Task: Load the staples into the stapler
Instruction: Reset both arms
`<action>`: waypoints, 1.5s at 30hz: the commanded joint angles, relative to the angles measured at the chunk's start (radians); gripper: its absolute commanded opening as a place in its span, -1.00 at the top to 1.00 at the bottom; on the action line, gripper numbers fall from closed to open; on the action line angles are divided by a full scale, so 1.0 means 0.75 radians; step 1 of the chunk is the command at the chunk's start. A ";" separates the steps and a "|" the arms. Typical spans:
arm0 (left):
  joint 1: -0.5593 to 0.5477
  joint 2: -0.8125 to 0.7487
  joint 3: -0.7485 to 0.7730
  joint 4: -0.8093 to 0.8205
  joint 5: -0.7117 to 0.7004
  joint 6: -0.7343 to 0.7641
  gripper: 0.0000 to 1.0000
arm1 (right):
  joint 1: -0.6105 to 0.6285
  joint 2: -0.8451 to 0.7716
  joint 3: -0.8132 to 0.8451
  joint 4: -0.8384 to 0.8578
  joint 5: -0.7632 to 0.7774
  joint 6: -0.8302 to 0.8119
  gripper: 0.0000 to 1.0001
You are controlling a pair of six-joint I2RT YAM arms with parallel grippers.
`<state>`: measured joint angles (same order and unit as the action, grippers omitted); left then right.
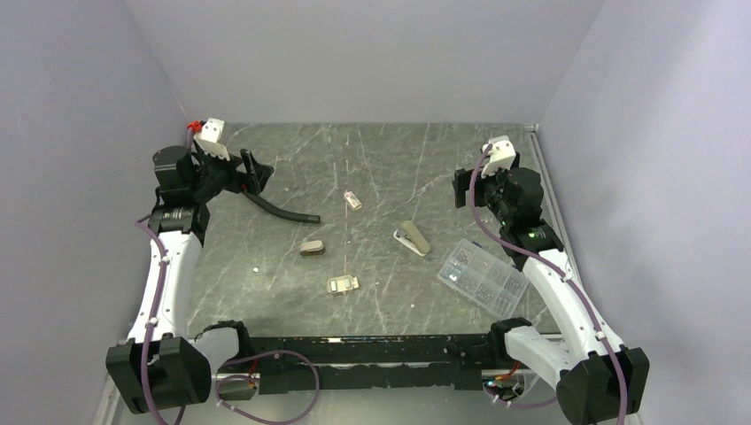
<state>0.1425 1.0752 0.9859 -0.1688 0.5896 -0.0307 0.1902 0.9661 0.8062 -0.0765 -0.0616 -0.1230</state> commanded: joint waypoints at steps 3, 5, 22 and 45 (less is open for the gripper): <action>0.008 -0.019 -0.002 0.051 0.036 -0.021 -0.89 | -0.008 -0.034 -0.001 0.063 -0.021 0.000 -0.99; 0.010 -0.019 -0.003 0.051 0.037 -0.020 -0.90 | -0.008 -0.035 -0.001 0.064 -0.022 -0.001 -0.99; 0.017 -0.011 -0.004 0.055 0.044 -0.022 -0.89 | -0.010 -0.030 0.001 0.064 -0.022 0.000 -0.99; 0.031 0.017 -0.047 0.147 0.055 -0.040 -0.90 | -0.012 -0.075 0.008 0.083 0.079 0.001 -0.99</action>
<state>0.1577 1.0801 0.9642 -0.1295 0.5877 -0.0437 0.1856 0.9371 0.8040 -0.0719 -0.0277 -0.1223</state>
